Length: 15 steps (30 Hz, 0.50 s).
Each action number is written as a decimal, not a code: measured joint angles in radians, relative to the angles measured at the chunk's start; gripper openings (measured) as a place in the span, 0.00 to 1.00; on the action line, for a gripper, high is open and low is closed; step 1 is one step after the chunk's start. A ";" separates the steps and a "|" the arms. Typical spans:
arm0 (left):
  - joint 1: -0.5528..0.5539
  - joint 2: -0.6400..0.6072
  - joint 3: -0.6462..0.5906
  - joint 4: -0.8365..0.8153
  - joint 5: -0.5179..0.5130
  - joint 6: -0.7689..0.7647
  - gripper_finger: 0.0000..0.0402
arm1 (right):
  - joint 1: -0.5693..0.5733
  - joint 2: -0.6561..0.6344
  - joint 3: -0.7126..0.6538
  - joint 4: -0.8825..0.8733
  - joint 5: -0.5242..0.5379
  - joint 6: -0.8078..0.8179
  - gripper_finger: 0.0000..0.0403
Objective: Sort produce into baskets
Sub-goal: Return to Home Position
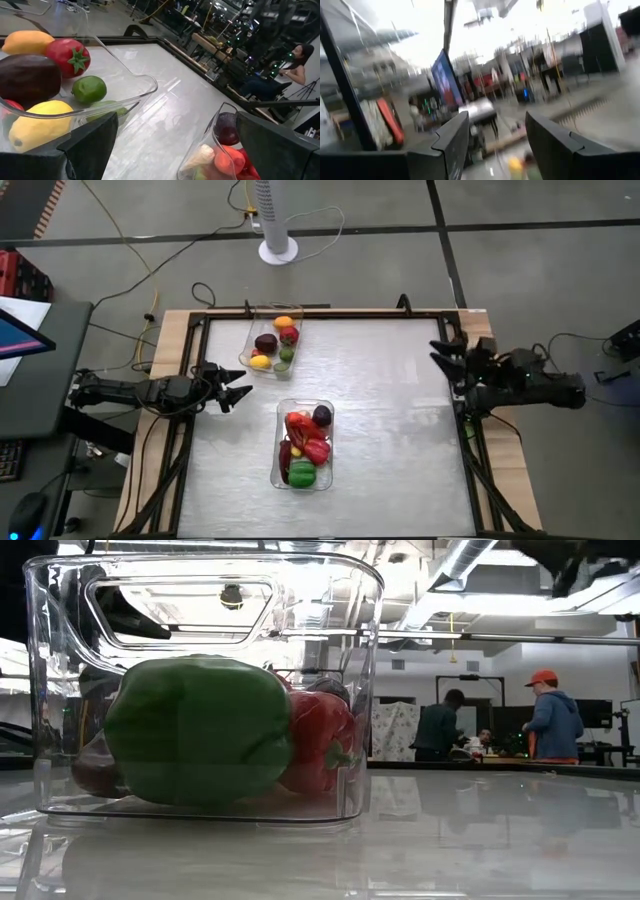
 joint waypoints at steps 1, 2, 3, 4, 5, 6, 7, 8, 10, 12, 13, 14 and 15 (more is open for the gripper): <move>0.000 0.000 0.000 0.000 0.000 0.000 0.96 | 0.001 -0.014 -0.001 -0.050 0.000 0.021 0.55; 0.000 0.000 0.000 0.000 0.000 0.000 0.96 | 0.001 -0.022 -0.002 -0.098 0.000 0.049 0.55; 0.000 0.000 0.000 0.000 0.000 0.000 0.96 | 0.000 -0.028 -0.002 -0.143 0.000 0.080 0.55; 0.000 0.000 0.000 0.000 0.000 0.000 0.96 | 0.000 -0.035 -0.003 -0.182 0.001 0.108 0.55; 0.000 0.000 0.000 0.000 0.000 0.000 0.96 | 0.000 -0.041 -0.005 -0.201 0.005 0.124 0.55; 0.000 0.000 0.000 0.000 0.001 0.000 0.96 | 0.000 -0.050 -0.015 -0.190 0.013 0.122 0.55; 0.000 0.000 0.000 0.000 0.000 0.000 0.96 | 0.000 -0.066 -0.034 -0.161 0.016 0.098 0.55; 0.000 0.000 0.000 0.000 0.000 0.000 0.96 | 0.000 -0.087 -0.062 -0.120 0.017 0.059 0.55; 0.000 0.000 0.000 0.000 0.000 0.000 0.96 | 0.000 -0.119 -0.128 -0.002 -0.004 -0.025 0.55; 0.000 0.000 0.000 0.000 0.001 0.000 0.96 | 0.000 -0.117 -0.188 0.104 -0.032 -0.085 0.55; 0.000 0.000 0.000 0.000 0.001 0.000 0.96 | 0.000 -0.116 -0.215 0.142 -0.047 -0.108 0.55; 0.000 0.000 0.000 0.000 0.001 0.000 0.96 | 0.001 -0.116 -0.238 0.192 -0.064 -0.116 0.55; 0.000 0.000 0.000 0.000 0.001 0.000 0.96 | 0.001 -0.117 -0.263 0.237 -0.085 -0.112 0.55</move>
